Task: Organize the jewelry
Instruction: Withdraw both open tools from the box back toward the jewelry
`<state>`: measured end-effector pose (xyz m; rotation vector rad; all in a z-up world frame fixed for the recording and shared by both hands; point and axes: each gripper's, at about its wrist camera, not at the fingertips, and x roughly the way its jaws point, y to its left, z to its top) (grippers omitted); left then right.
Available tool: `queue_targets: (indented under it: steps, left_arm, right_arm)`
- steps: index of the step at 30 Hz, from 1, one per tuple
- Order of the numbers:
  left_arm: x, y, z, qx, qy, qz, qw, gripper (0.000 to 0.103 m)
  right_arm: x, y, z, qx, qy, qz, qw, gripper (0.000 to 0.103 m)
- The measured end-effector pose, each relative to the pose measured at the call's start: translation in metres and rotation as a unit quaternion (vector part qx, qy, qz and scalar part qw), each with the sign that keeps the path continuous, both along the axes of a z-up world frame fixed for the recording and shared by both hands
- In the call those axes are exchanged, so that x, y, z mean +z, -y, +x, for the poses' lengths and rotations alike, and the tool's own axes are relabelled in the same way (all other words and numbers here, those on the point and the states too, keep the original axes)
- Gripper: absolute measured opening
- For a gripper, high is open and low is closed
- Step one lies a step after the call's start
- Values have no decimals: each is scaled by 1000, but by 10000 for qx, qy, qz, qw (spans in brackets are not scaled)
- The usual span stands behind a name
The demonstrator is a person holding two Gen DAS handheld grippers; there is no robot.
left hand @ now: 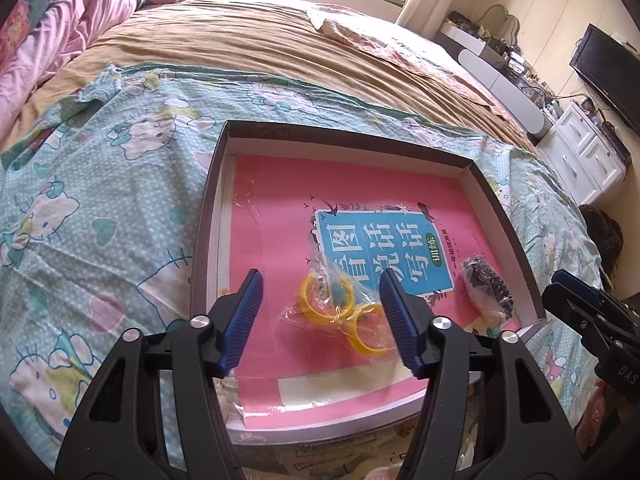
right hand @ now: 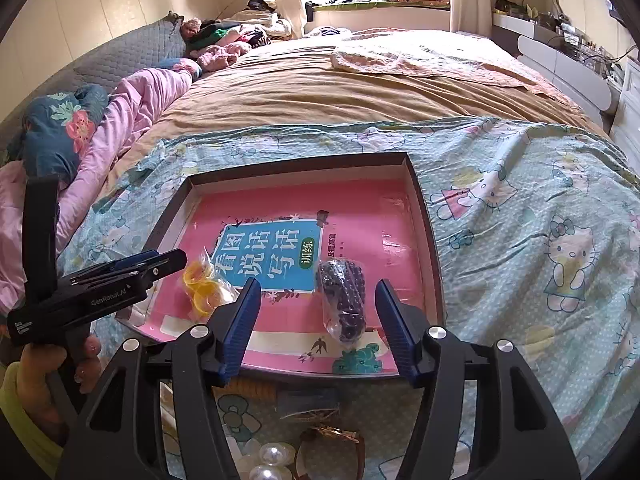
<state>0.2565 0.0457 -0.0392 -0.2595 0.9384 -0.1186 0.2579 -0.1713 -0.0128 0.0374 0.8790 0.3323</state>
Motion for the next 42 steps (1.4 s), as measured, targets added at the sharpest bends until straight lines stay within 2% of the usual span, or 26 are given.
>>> queue_targets:
  steps: [3,5,10,12,13,27,35,42]
  left_arm:
    - [7,1,-3,17,59,0,10000,67]
    - [14,0,-6,32,125,-17,9999,79]
    - [32,1,-15,29,273,-40,9996,93]
    - [38,1,-18,12,319,-61,9995,93]
    - [42,0,-20,17,351,-61,9994,93]
    - [80,-23,-55,287,690,-225,9969,93]
    - [102,-33,-90,421,979,-226,9940,93]
    - [106,-44,-127,623,1080,-282,9918,93]
  right_arm:
    - [6,2,-4,-24,64,35,10000,66]
    - [11,4,-6,-39,116,61,9999,69]
    - [20,7,-12,-43,199,114,9997,71]
    - [24,9,-15,-64,268,125,9995,80]
    - [27,11,-17,-82,309,126,9994,81]
    - [53,27,-43,-81,587,280,9978,81]
    - [71,34,-67,9,783,376,9962,81]
    - [81,41,-89,104,898,391,9951,81]
